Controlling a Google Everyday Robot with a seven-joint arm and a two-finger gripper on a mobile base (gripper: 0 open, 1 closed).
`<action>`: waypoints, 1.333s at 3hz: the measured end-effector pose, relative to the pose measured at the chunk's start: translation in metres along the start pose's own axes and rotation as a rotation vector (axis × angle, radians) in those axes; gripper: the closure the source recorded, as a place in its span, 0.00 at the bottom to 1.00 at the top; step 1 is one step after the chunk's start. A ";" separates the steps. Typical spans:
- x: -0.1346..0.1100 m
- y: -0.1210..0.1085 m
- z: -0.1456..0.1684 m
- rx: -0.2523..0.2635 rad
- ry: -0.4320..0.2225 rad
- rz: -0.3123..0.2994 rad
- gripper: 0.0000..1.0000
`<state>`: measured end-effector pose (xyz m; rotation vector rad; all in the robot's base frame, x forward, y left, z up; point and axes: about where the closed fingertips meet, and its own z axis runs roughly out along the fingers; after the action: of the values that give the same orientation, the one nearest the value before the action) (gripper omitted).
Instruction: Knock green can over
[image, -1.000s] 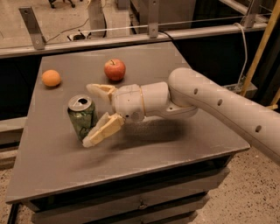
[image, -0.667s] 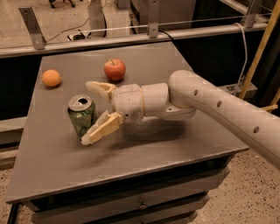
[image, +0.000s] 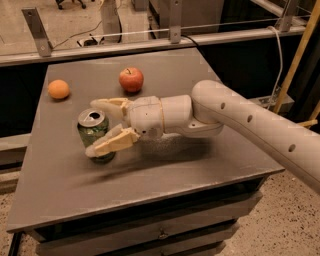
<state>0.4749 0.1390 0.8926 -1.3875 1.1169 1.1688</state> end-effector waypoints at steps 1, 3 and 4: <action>-0.001 0.001 0.002 -0.004 0.000 -0.001 0.45; -0.006 0.002 0.001 -0.002 0.036 -0.005 0.98; -0.023 -0.007 -0.016 0.031 0.192 0.002 1.00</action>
Offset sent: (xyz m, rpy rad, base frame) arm -0.0013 0.0019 0.0006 0.0000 -0.0009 0.0043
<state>0.4807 0.1247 0.9170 -1.4984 1.2656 1.0312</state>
